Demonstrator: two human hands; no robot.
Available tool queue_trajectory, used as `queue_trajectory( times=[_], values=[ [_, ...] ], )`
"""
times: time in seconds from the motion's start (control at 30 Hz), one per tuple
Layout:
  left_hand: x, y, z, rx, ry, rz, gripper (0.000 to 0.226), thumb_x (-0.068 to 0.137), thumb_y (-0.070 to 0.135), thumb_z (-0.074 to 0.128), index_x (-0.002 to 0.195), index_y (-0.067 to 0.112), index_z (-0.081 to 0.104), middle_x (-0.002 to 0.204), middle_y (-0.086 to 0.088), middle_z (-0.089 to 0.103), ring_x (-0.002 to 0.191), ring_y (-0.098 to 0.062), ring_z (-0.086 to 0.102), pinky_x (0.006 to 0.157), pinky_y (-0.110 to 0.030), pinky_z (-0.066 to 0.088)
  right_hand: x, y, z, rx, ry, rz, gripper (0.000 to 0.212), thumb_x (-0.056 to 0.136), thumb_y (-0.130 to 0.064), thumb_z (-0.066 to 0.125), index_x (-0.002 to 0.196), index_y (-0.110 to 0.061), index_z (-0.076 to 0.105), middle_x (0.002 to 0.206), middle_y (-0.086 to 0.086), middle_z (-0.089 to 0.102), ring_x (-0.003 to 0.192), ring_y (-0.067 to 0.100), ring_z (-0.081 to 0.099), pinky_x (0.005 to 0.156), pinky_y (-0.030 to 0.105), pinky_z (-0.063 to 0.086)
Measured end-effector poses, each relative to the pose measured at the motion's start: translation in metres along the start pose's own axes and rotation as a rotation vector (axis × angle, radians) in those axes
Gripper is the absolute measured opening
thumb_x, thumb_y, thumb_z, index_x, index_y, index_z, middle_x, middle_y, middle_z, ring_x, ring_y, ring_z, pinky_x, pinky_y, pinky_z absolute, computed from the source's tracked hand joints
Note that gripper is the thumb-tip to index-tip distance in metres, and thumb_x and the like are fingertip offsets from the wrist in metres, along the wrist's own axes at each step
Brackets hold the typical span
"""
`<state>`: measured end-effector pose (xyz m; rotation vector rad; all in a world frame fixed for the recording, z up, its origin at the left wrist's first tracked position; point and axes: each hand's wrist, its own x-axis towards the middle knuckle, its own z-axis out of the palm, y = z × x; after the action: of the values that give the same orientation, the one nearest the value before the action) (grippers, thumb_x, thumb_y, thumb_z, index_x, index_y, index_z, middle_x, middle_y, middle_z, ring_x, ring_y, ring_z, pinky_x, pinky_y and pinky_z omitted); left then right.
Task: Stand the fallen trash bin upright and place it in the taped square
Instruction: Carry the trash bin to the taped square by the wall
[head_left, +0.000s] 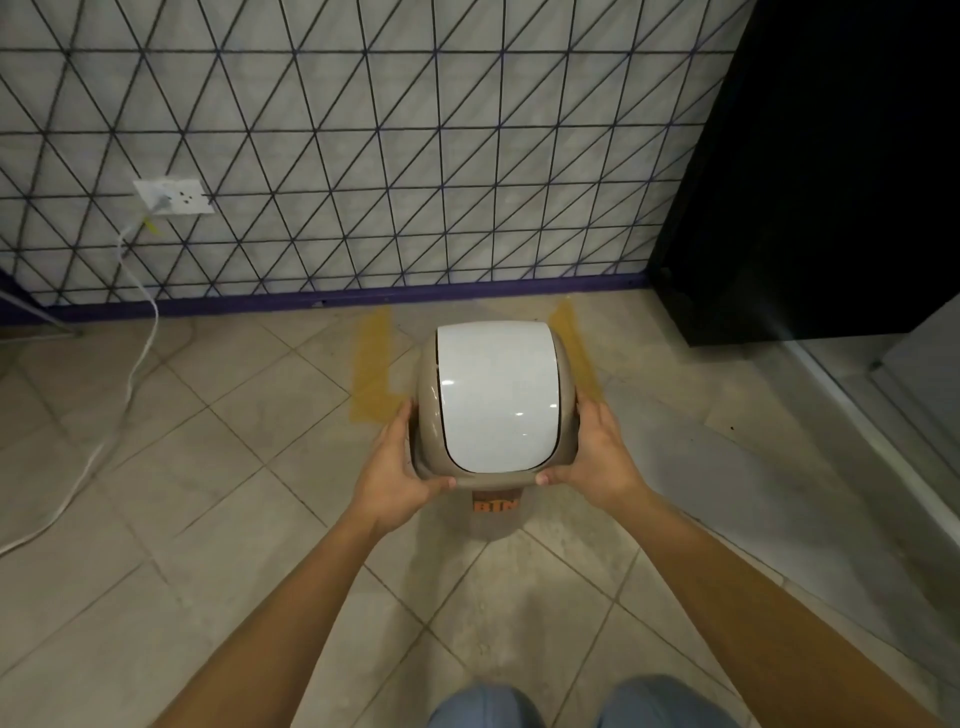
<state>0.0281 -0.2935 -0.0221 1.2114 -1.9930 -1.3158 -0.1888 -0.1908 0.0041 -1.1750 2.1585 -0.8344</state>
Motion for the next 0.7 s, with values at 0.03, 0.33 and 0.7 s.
queue_trajectory(
  times=[0.03, 0.33, 0.7],
  values=[
    [0.000, 0.003, 0.001, -0.003, 0.022, 0.027, 0.116, 0.053, 0.039, 0.085, 0.147, 0.031, 0.017, 0.130, 0.034, 0.029, 0.119, 0.016, 0.026, 0.097, -0.008, 0.025, 0.002, 0.000, 0.001, 0.008, 0.013, -0.012, 0.121, 0.047, -0.014, 0.091, 0.145, -0.019, 0.019, 0.139, 0.002, 0.034, 0.134, 0.021, 0.028, 0.109, 0.039, 0.031],
    [0.028, 0.005, 0.003, -0.006, -0.025, 0.016, 0.115, 0.060, 0.025, 0.086, 0.148, 0.033, 0.012, 0.138, 0.022, 0.038, 0.127, -0.001, 0.038, 0.100, -0.020, 0.036, 0.028, -0.004, -0.003, 0.099, -0.009, -0.035, 0.126, 0.048, -0.009, 0.089, 0.146, -0.026, 0.013, 0.146, 0.001, 0.032, 0.136, 0.020, 0.028, 0.112, 0.043, 0.030],
    [0.082, 0.005, -0.001, -0.110, -0.006, -0.012, 0.113, 0.061, 0.013, 0.085, 0.147, 0.030, 0.015, 0.134, 0.023, 0.035, 0.122, 0.006, 0.032, 0.087, -0.003, 0.032, 0.083, -0.014, -0.005, 0.062, 0.001, -0.054, 0.126, 0.047, -0.013, 0.091, 0.146, -0.024, 0.014, 0.145, 0.002, 0.033, 0.136, 0.020, 0.027, 0.113, 0.042, 0.028]
  ],
)
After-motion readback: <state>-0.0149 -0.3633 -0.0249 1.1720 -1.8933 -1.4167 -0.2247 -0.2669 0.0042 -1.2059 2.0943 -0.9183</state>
